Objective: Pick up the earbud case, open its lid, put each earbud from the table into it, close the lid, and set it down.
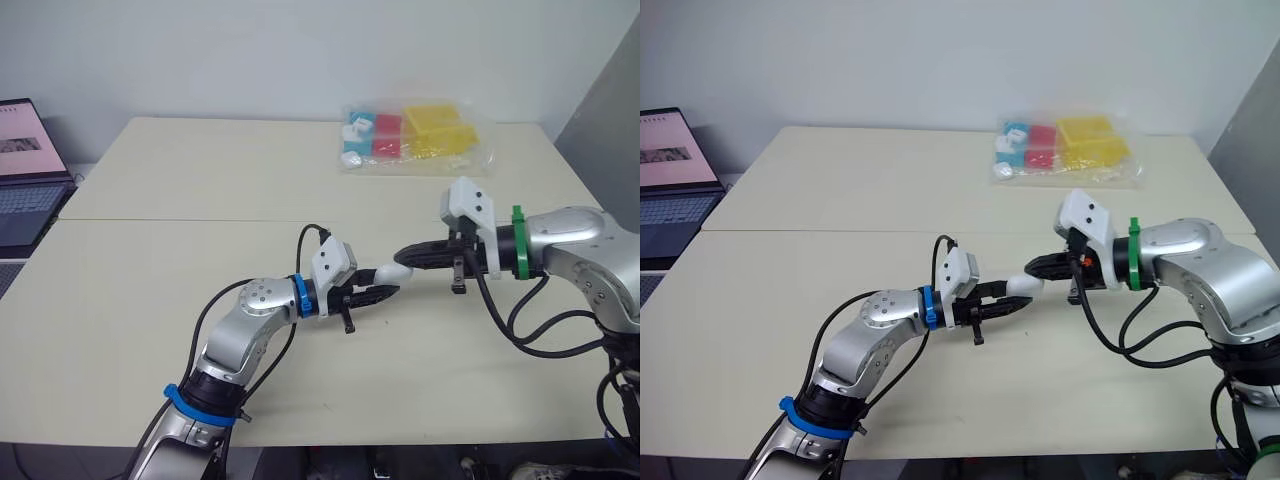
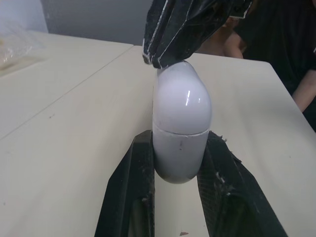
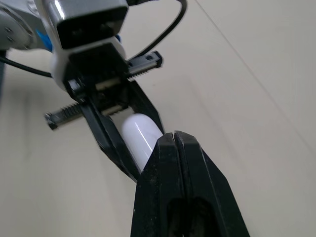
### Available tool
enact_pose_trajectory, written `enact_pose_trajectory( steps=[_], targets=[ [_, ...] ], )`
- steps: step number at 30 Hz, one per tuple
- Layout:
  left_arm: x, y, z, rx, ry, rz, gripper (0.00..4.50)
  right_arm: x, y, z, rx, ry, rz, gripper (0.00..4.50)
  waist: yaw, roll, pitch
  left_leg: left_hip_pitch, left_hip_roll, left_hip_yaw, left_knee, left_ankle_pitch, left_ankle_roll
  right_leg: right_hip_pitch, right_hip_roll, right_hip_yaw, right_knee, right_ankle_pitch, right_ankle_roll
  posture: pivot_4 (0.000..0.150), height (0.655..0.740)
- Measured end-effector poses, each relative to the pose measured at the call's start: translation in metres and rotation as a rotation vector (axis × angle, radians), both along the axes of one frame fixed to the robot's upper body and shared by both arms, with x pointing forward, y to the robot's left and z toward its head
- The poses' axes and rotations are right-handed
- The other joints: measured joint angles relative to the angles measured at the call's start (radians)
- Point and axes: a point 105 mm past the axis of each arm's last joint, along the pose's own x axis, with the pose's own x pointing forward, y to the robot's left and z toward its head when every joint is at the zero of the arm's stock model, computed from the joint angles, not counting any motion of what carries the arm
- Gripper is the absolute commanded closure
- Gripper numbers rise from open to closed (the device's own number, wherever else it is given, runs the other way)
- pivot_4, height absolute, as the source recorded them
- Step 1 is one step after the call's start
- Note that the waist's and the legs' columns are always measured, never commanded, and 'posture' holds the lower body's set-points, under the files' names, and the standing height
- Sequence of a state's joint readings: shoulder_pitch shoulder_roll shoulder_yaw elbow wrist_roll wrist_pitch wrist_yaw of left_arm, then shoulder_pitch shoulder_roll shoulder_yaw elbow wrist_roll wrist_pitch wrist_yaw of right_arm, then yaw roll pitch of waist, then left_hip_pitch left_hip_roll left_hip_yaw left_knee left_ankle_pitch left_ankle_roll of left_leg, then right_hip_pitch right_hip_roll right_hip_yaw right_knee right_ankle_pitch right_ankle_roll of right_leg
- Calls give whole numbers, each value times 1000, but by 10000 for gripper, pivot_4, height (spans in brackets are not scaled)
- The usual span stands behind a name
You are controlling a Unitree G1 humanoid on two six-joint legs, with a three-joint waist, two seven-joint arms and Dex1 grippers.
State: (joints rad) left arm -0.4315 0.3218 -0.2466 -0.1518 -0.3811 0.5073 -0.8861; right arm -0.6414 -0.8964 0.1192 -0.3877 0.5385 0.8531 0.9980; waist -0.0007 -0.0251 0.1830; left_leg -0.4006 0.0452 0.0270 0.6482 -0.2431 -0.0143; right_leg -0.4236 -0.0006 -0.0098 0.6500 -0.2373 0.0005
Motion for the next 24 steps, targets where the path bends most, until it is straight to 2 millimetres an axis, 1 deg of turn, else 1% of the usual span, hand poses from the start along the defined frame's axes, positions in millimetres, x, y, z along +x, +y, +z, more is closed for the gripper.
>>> enact_pose_trajectory(
  steps=[2, 3, 6, 10, 12, 14, 17, 23, 24],
  targets=[
    [-1, 4, -7, 25, 93, -3, 37335, 0, -4, 1, 7, -49, -3, 45000, -1, 0, 0, 0, 0, 0, 0, 0, 0, 0, 0, 0, 0, 0, 0, 1500, 7400],
    [-3, 3, -10, 36, 171, -16, 37335, -2, -9, -1, -5, -85, -6, 45000, -1, 0, 0, 0, 0, 0, 0, 0, 0, 0, 0, 0, 0, 0, 0, 1500, 7400],
    [-6, 6, -22, 78, 363, -9, 37335, -14, -16, -13, -39, -121, -5, 45000, 0, 0, 0, 0, 0, -1, 0, 0, 0, 0, 0, -1, 0, 0, 0, 1500, 7400],
    [-3, 19, -34, 109, 525, 55, 37335, -34, -17, -25, -61, -124, -2, 45000, -6, 0, 0, 1, 0, -1, 0, 0, 0, 1, 0, 0, 1, 0, 0, 1500, 7400],
    [-8, 25, -39, 128, 590, 57, 37335, -40, -21, -33, -82, -110, -16, 45000, -6, 0, 0, 3, 0, -1, 0, 0, 0, 2, 0, 0, 2, 0, 0, 1500, 7400],
    [-10, 27, -42, 131, 628, 60, 37335, -43, -21, -38, -85, -95, -21, 45000, -5, 0, 0, 3, 0, -1, 1, 1, -1, 2, 0, 0, 4, 0, 0, 1500, 7400],
    [-8, 27, -45, 125, 648, 80, 37335, -45, -21, -40, -104, -135, -22, 45000, -3, 0, 0, 4, 0, -1, 4, 0, -1, 2, 0, 0, 7, 0, 0, 1500, 7400],
    [-5, 30, -55, 112, 749, 141, 37335, -47, -20, -42, -118, -164, -8, 45000, -4, 0, 0, 3, 0, -2, 10, 0, -1, 2, 0, 0, 11, 0, 0, 1500, 7400],
    [-5, 30, -55, 111, 758, 143, 33835, -47, -20, -43, -118, -161, -7, 45000, -4, 0, 0, 3, 0, -2, 10, 0, -1, 2, 0, 0, 11, 0, 0, 1500, 7400]
  ],
)
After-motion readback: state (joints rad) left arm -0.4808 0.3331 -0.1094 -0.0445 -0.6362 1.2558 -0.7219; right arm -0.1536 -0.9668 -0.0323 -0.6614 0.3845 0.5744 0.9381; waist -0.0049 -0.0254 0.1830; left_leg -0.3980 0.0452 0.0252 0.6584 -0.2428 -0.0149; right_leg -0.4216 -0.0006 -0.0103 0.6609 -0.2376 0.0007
